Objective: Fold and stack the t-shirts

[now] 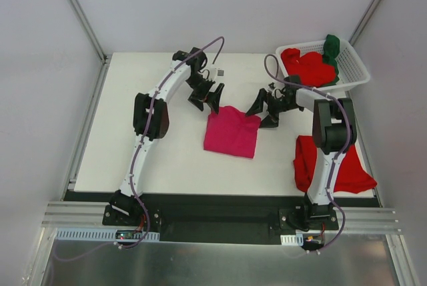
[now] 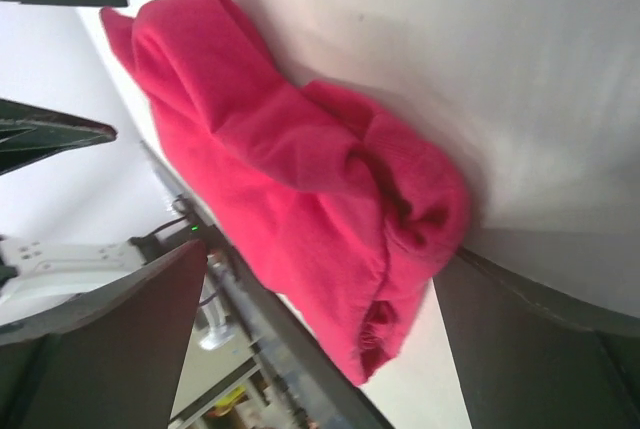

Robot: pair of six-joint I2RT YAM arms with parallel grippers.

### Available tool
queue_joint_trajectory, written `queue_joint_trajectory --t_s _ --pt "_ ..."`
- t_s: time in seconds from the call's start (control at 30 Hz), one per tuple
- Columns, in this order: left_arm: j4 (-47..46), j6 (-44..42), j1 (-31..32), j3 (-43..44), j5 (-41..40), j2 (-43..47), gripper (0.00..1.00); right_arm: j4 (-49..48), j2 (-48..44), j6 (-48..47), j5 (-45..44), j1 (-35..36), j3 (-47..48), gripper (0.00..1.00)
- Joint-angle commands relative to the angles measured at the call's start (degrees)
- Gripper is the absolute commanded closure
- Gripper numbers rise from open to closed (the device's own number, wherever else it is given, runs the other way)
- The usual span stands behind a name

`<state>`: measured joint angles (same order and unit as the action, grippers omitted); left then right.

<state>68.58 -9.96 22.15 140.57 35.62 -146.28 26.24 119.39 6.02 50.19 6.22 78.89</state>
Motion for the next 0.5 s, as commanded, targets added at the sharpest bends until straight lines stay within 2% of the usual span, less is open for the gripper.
queue_joint_trajectory --t_s 0.0,0.2,0.47 --pt "0.6 -0.3 0.4 0.9 2.0 -0.1 0.01 3.6 -3.0 -5.2 -6.9 -0.9 3.6 0.04" --pt "0.6 -0.3 0.5 1.1 2.4 -0.5 0.01 4.8 -2.0 -5.7 -8.6 -1.2 4.6 0.04" --pt "0.6 -0.6 1.4 1.5 2.8 -1.0 0.01 -5.8 1.8 -1.5 -3.9 0.1 -0.2 0.04"
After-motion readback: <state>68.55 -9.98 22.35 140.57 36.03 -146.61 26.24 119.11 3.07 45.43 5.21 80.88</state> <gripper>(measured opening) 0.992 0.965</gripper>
